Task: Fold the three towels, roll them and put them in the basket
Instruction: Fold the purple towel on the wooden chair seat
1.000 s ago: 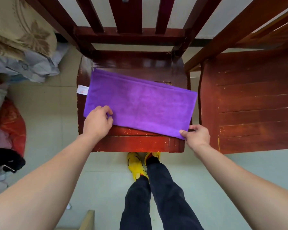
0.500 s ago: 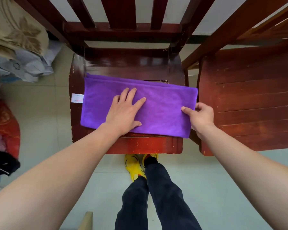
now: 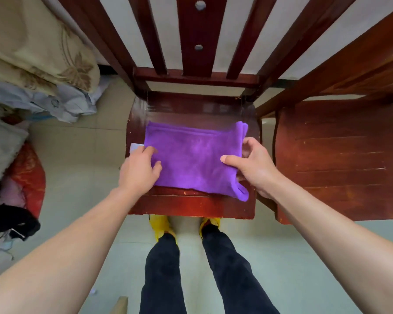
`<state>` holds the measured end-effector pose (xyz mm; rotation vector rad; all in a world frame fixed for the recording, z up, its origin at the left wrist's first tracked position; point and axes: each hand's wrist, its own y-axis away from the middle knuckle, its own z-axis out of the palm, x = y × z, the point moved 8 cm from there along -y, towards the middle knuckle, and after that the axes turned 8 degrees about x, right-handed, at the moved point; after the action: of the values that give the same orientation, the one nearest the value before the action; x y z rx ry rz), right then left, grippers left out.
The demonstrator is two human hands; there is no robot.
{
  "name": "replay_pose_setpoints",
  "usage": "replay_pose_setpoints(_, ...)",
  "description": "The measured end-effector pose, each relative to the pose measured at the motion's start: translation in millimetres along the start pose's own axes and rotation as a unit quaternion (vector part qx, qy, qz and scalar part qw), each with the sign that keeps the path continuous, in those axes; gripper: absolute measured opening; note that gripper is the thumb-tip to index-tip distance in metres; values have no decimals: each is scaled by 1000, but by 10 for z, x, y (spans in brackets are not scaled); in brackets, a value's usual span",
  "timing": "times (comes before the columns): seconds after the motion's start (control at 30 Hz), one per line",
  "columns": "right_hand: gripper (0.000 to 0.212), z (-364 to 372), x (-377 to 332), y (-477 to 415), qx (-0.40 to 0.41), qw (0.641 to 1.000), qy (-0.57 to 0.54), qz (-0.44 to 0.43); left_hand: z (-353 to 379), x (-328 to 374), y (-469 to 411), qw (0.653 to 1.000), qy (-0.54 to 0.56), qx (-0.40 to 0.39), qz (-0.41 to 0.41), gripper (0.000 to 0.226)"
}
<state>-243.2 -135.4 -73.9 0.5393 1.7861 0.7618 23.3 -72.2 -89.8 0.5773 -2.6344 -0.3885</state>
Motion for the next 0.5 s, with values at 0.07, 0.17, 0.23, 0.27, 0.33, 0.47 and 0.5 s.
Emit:
replay_pose_setpoints(0.07, 36, 264, -48, -5, 9, 999, 51, -16, -82, -248, 13, 998, 38, 7, -59, 25)
replay_pose_setpoints(0.17, 35, 814, -87, -69, 37, 989, 137, -29, -234, -672, 49, 993, 59, 18, -105, 21)
replay_pose_setpoints(0.23, 35, 1161, -118, -131, 59, 983, 170, -35, -272, -903, 53, 992, 65, 10, -110, 20)
replay_pose_setpoints(0.27, 36, 1337, -117, -171, 71, 981, 177, -33, -282, -1033, 61, 991, 72, 3, -113, 19)
replay_pose_setpoints(0.33, 36, 1587, -104, -268, 95, 977, 189, -23, -287, -1217, 84, 987, 95, -17, -125, 18)
replay_pose_setpoints(0.47, 41, 1960, 16, -391, 98, 970, 223, 8, -258, -1490, 102, 982, 121, -52, -138, 17)
replay_pose_setpoints(0.5, 44, 2049, 54, -395, 76, 973, 217, 16, -256, -1523, 88, 981, 123, -55, -138, 17)
